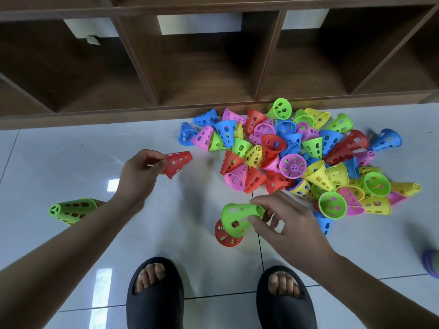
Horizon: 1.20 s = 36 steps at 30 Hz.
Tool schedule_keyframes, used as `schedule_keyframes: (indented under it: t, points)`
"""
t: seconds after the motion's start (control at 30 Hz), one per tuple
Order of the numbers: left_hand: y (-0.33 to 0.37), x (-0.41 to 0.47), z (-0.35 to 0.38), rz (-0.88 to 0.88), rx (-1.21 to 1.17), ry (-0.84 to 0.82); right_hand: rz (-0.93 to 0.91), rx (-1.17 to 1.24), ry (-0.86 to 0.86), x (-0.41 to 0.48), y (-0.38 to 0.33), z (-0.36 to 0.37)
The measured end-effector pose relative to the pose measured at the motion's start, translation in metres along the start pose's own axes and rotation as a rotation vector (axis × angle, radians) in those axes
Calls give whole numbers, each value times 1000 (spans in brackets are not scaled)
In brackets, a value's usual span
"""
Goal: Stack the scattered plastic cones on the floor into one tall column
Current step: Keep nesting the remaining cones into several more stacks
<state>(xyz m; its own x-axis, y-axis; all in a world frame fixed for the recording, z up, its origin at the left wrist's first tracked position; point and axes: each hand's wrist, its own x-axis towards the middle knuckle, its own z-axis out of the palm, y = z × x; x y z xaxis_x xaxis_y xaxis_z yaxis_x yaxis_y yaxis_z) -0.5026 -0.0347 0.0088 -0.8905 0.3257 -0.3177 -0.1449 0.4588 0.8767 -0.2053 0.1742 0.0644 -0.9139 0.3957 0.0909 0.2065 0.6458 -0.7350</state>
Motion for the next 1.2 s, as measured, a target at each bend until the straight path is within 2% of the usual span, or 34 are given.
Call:
schedule_keyframes:
  t: [0.27, 0.4, 0.53, 0.67, 0.9, 1.07, 1.2]
  points:
    - [25, -65, 18, -18, -240, -360, -139, -200, -162, -13, 6, 34]
    - [33, -89, 27, -102, -377, -562, -36, -164, -241, -19, 22, 55]
    - [26, -109, 38, -46, -325, -736, 27, -108, -265, -18, 40, 51]
    - [7, -117, 52, 9, -168, -736, 56, -176, -326, -12, 60, 41]
    - [-25, -119, 67, 33, 121, -588, 131, -286, -170, 25, 85, 32]
    - [-35, -94, 71, -24, 238, -573, 114, -328, -191, 46, 101, 31]
    - [-37, -63, 74, -10, 250, -504, 164, -364, -273, 53, 111, 32]
